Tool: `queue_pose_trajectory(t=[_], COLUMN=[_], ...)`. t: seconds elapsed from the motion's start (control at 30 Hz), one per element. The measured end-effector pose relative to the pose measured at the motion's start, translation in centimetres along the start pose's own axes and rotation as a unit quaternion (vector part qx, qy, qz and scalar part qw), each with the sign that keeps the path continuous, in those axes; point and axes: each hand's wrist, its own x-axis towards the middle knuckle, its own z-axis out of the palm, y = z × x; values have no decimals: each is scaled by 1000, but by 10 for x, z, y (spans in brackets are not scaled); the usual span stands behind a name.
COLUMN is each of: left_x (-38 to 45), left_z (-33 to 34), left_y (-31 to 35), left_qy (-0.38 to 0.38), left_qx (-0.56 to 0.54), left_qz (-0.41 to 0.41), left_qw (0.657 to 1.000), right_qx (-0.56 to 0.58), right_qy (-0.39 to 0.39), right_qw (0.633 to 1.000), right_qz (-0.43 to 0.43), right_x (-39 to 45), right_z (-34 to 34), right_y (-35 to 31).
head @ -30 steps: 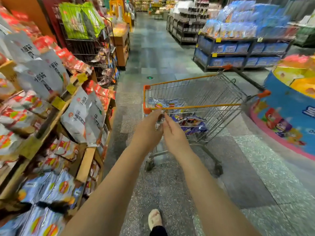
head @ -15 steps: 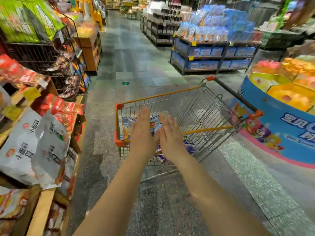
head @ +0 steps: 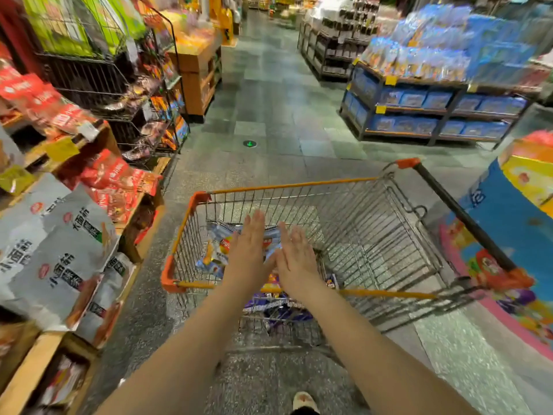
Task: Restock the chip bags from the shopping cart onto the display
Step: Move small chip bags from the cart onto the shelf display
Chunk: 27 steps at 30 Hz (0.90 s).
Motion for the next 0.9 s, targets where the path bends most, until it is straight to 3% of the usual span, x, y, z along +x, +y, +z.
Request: queue_pose_trajectory(t=[0.17,0.4,0.67,0.77,0.9], left_x=[51,85,109,122,158], left_z=[19,38,42,51,75], left_y=[-25,-101,-207,-227,-241], left_qy=[-16,-96,-298,-335,-374], left_qx=[93,206,387,426,442], left_qz=[-26,-14,8,28,23], left_qw=[995,974,872,840,815], right_qx=[6,-9,-148,-196,-199], right_qy=[-52,-127,-271,-323,-340], right_qw=[997,987,944,915,911], right_qz=[-64,-96,-115,-139,-124], right_x=[65,138,186,193,234], right_z=[6,46,122,142,160], right_y=[29,59,71,77,82])
